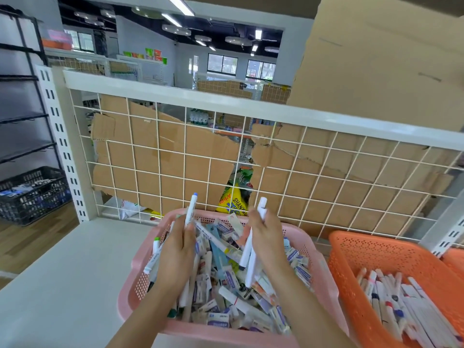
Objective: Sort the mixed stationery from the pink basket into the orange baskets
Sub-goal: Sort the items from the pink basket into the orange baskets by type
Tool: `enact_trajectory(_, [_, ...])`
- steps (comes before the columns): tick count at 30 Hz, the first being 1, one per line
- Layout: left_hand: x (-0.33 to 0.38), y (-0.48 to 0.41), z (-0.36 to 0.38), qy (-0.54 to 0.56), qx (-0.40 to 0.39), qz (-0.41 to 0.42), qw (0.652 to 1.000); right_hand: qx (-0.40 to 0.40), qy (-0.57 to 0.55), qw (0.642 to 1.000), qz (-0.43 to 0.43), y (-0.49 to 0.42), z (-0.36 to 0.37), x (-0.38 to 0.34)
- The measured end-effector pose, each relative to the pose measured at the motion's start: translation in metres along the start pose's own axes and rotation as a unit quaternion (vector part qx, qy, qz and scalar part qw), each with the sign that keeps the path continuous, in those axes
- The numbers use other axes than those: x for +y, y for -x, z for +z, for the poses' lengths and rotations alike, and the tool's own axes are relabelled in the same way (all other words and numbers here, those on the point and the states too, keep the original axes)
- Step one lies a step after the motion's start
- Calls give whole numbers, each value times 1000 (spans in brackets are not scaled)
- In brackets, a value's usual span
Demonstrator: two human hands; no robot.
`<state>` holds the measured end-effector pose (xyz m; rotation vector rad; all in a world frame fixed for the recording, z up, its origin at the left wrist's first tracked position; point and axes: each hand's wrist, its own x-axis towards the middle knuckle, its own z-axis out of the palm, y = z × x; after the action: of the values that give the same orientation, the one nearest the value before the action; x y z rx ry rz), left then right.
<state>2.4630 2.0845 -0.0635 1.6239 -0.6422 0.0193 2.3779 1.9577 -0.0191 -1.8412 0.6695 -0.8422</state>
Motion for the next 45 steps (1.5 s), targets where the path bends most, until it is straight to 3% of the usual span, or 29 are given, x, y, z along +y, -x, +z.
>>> enact_trajectory(3, [9, 0, 1, -5, -15, 20, 1000, 73, 34, 996, -31, -4, -26, 2])
enact_trajectory(9, [14, -2, 8, -19, -58, 46, 997, 142, 155, 977, -45, 14, -97, 16])
enact_trajectory(20, [28, 8, 44, -74, -80, 72, 991, 258, 171, 951, 25, 66, -220, 43])
enact_trajectory(27, [59, 24, 109, -42, -133, 73, 987, 293, 161, 941, 57, 63, -294, 67])
enact_trajectory(31, [88, 39, 164, -14, -127, 55, 990, 311, 142, 938, 63, 44, -323, 76])
enact_trajectory(36, [115, 65, 244, 40, -171, 45, 984, 264, 119, 955, 60, 19, -337, 92])
enact_trajectory(41, [120, 88, 307, -52, -325, -7, 944, 91, 202, 970, 97, 7, -350, 121])
enact_trajectory(45, [114, 104, 329, -163, -403, -65, 898, -47, 301, 946, 112, 5, -361, 138])
